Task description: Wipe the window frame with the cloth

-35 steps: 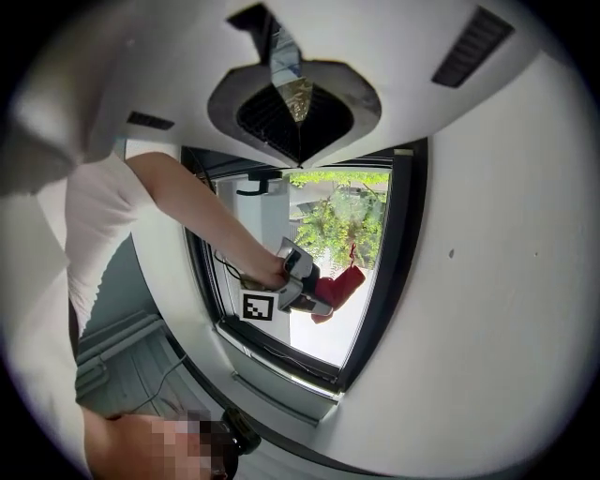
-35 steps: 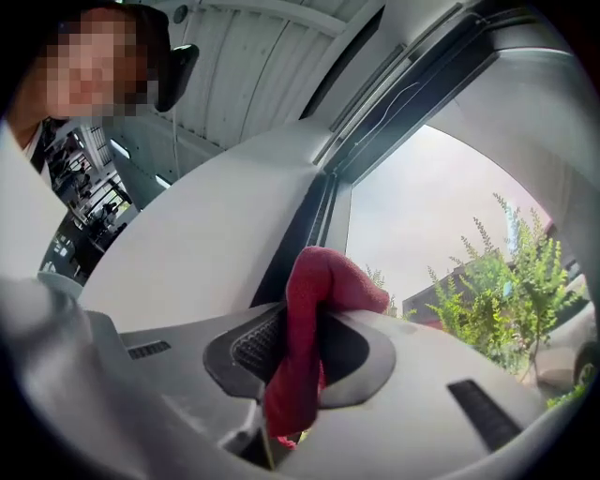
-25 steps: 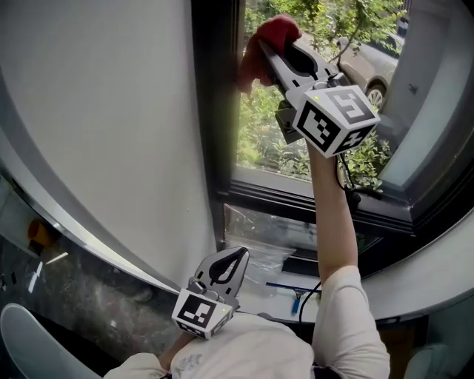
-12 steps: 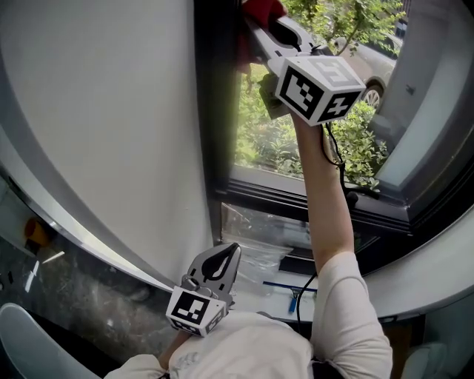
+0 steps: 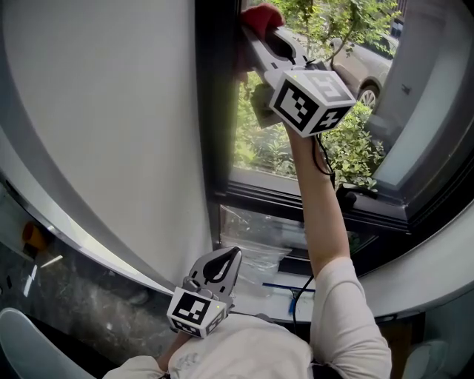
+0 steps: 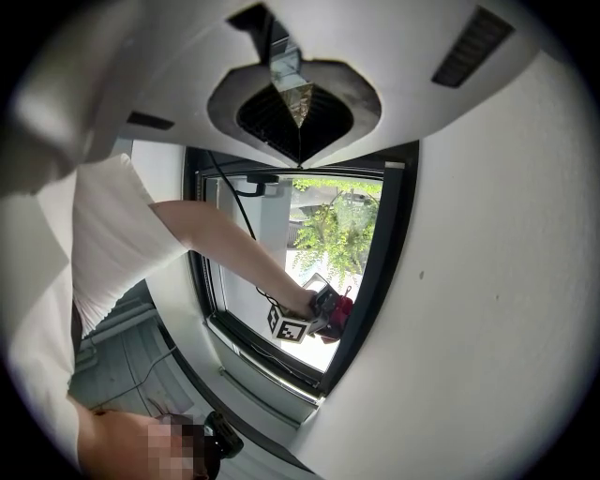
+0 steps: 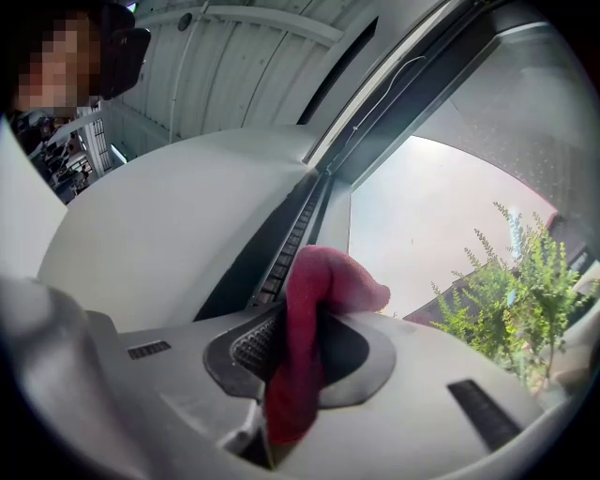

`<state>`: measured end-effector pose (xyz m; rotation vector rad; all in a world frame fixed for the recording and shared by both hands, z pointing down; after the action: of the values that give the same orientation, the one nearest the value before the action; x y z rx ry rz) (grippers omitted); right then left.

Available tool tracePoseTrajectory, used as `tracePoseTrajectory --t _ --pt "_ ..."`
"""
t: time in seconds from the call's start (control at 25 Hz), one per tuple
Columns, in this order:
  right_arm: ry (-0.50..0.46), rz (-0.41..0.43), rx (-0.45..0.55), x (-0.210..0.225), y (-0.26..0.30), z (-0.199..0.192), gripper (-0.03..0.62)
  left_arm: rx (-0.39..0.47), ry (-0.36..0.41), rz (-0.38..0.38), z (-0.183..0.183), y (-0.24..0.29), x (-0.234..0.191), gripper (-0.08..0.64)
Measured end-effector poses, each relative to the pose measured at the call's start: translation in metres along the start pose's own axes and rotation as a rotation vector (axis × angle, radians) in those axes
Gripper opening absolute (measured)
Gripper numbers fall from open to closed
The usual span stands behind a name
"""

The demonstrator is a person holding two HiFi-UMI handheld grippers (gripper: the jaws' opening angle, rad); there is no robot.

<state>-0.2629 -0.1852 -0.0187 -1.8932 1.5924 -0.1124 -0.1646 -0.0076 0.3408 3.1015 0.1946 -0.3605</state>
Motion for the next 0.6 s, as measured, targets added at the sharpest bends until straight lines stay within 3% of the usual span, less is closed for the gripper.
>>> tracePoseTrajectory --t 0.6 --pt "0.054 -0.026 -0.002 -0.006 -0.012 -0.02 0.08 -0.003 -0.029 0.001 -0.008 -0.008 -0.004 0.011"
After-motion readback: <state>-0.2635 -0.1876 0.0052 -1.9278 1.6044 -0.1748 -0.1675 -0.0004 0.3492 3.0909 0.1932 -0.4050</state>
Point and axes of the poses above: the fingertips, and each gripper's own axes: y forward along the fingers, x to its right, z out of its top, the point moved 2 cm from there along -y, backward along the fingers, and after that the axes turned 5 degrees about -y, right-handed, at the moved point
